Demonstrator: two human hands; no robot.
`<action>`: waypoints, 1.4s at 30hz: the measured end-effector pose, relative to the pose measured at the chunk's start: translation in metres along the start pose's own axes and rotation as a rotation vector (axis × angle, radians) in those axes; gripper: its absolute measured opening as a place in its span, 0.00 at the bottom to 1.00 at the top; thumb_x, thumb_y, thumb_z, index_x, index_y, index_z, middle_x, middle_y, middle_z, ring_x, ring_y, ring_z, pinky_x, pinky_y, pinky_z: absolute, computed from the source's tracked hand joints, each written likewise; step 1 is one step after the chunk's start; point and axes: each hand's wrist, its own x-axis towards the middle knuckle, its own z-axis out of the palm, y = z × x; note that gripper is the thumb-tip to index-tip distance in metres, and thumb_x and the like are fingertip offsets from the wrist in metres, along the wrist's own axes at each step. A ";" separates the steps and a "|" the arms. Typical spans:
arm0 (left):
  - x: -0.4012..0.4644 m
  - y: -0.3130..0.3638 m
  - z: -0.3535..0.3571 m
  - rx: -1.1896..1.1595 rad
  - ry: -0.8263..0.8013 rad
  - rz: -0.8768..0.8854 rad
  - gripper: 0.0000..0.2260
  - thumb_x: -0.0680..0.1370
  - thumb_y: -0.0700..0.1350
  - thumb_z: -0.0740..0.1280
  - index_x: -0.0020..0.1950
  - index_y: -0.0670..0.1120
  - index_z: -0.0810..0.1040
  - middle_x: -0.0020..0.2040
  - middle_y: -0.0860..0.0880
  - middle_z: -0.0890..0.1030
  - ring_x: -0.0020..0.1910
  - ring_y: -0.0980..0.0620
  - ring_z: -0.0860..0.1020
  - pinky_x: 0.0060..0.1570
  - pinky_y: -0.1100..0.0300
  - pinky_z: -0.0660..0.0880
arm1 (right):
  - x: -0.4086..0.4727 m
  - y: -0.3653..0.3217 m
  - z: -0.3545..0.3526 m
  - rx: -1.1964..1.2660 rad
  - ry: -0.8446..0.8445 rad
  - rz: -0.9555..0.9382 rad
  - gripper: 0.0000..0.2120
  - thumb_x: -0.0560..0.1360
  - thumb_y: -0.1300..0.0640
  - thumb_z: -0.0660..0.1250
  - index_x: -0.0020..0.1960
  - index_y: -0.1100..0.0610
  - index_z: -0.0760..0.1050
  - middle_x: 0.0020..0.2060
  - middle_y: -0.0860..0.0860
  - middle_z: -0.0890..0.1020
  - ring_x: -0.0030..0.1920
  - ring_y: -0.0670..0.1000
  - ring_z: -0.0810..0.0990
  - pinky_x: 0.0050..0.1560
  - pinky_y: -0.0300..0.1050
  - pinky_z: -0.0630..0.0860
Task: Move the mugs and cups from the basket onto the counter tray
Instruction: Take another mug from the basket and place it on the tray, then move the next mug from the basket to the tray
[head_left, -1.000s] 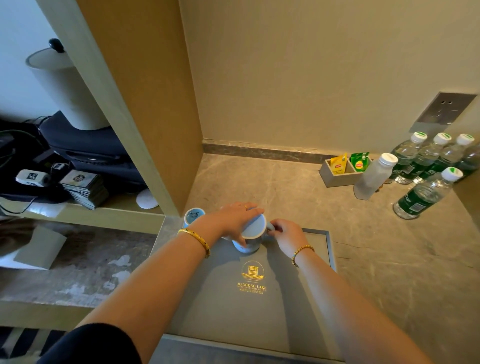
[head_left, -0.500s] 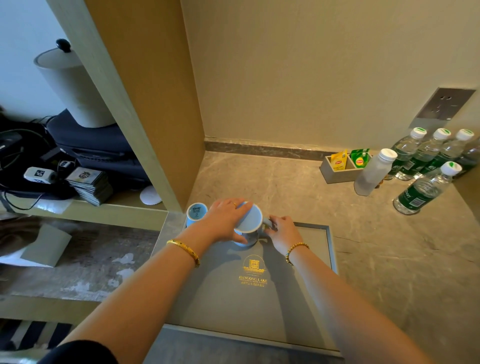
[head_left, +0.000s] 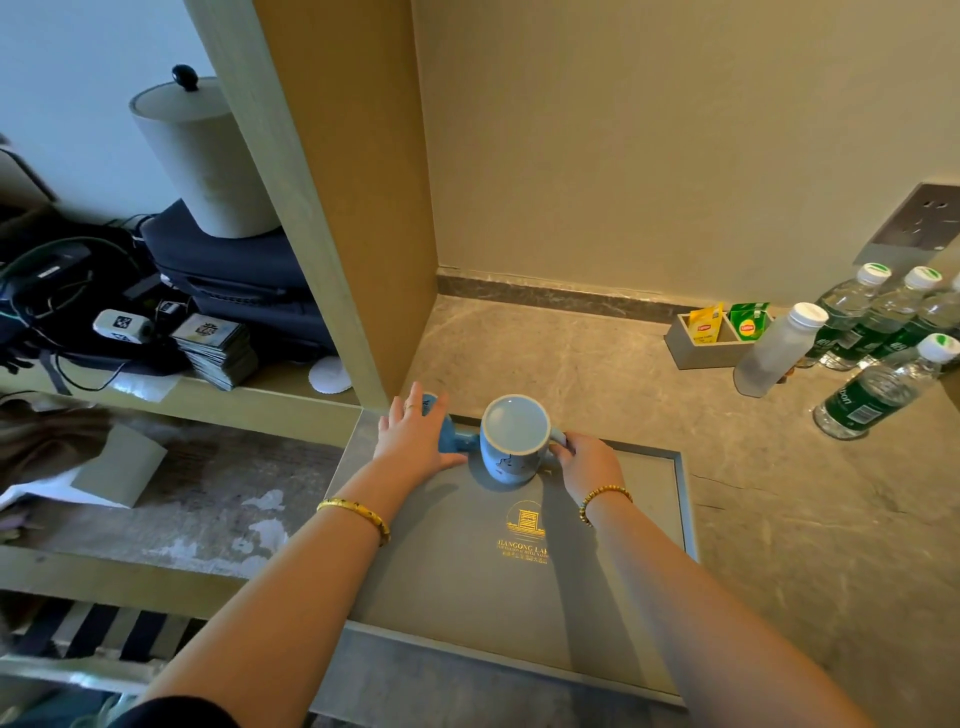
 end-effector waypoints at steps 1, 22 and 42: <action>0.000 0.002 0.000 0.042 0.017 -0.002 0.41 0.73 0.64 0.64 0.77 0.52 0.46 0.77 0.43 0.43 0.75 0.37 0.45 0.72 0.42 0.49 | 0.001 0.000 0.000 -0.014 -0.005 0.001 0.10 0.79 0.56 0.60 0.52 0.60 0.77 0.47 0.60 0.81 0.47 0.58 0.78 0.41 0.42 0.67; -0.127 -0.154 0.027 -0.412 0.424 -0.204 0.11 0.80 0.47 0.56 0.57 0.48 0.74 0.52 0.48 0.79 0.49 0.46 0.77 0.41 0.55 0.73 | -0.104 -0.183 0.144 -0.002 0.214 -0.799 0.15 0.62 0.71 0.60 0.47 0.65 0.76 0.50 0.62 0.77 0.51 0.64 0.75 0.53 0.53 0.68; -0.331 -0.388 0.175 -0.635 0.151 -0.766 0.11 0.78 0.44 0.57 0.57 0.47 0.75 0.49 0.48 0.80 0.46 0.47 0.78 0.45 0.52 0.77 | -0.264 -0.260 0.400 -0.401 -0.579 -0.907 0.16 0.76 0.66 0.55 0.63 0.60 0.71 0.61 0.54 0.73 0.59 0.53 0.71 0.58 0.42 0.70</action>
